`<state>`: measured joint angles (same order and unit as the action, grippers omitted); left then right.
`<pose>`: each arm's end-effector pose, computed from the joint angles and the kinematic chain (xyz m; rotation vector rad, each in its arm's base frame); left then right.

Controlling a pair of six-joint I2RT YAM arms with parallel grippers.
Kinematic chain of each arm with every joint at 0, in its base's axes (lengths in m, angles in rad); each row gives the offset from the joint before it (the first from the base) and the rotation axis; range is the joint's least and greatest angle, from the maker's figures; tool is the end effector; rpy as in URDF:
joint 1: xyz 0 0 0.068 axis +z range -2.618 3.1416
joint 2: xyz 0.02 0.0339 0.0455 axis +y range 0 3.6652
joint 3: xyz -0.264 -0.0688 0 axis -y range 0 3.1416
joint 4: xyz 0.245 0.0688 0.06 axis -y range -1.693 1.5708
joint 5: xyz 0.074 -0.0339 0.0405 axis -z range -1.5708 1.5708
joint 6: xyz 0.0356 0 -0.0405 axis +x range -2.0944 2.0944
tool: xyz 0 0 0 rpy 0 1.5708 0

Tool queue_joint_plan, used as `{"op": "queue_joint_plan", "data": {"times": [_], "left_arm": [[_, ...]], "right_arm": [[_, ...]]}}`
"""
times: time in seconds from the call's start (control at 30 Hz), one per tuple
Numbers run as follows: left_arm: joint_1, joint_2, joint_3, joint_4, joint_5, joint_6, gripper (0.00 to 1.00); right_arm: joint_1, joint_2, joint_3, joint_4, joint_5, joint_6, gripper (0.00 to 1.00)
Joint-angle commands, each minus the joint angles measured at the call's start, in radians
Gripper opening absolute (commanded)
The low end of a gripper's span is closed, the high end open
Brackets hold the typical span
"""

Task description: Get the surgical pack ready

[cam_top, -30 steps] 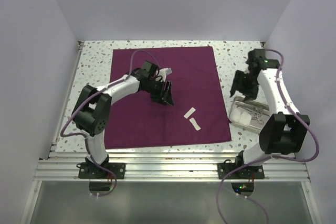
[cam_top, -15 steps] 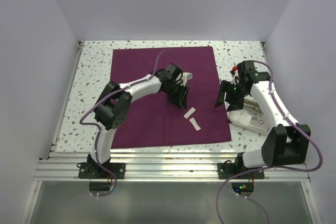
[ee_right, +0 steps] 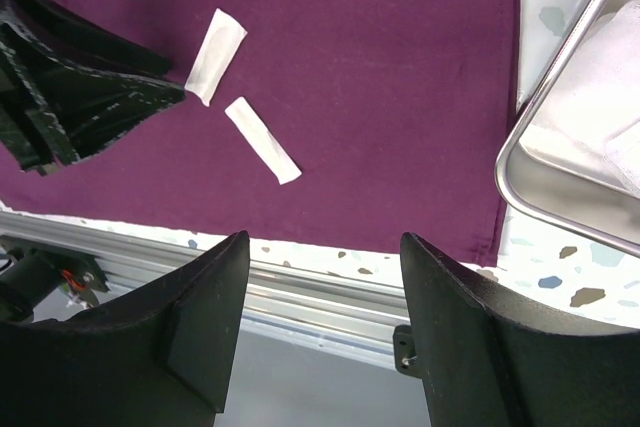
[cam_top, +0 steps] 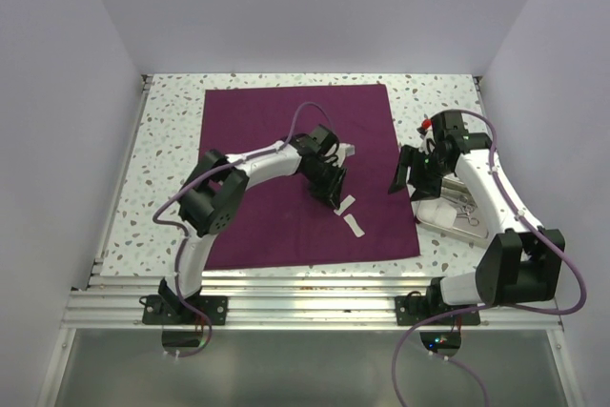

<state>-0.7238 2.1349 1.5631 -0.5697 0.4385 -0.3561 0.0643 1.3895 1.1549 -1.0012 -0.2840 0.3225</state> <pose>0.3226 -0.3053 0.1579 0.6620 2.7971 -0.8705 0.2590 0.0267 0.2724 0.2963 2.8130 0.4886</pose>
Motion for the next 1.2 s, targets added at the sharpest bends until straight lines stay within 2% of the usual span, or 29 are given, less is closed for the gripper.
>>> {"op": "queue_joint_plan", "data": {"times": [0.0, 0.5, 0.7, 0.83, 1.0, 1.17], "left_arm": [[-0.012, 0.017, 0.017, -0.002, 0.023, -0.003, 0.34], [-0.037, 0.075, 0.041, -0.018, 0.034, -0.003, 0.31], [-0.040, 0.082, 0.051, -0.022, 0.039, 0.003, 0.22], [-0.039, 0.079, 0.083, -0.051, 0.031, 0.023, 0.04], [-0.026, 0.040, 0.112, -0.097, 0.012, 0.051, 0.00], [0.006, -0.027, 0.123, -0.101, 0.061, 0.065, 0.00]], "right_arm": [[-0.001, -0.026, -0.004, 0.018, -0.032, -0.005, 0.66], [0.000, -0.026, -0.014, 0.018, -0.035, -0.013, 0.66], [-0.001, -0.018, -0.015, 0.023, -0.044, -0.011, 0.66], [0.002, -0.011, -0.021, 0.032, -0.060, -0.007, 0.66], [0.012, 0.025, -0.035, 0.061, -0.125, 0.023, 0.66], [0.026, 0.063, -0.112, 0.220, -0.294, 0.149, 0.65]]}}
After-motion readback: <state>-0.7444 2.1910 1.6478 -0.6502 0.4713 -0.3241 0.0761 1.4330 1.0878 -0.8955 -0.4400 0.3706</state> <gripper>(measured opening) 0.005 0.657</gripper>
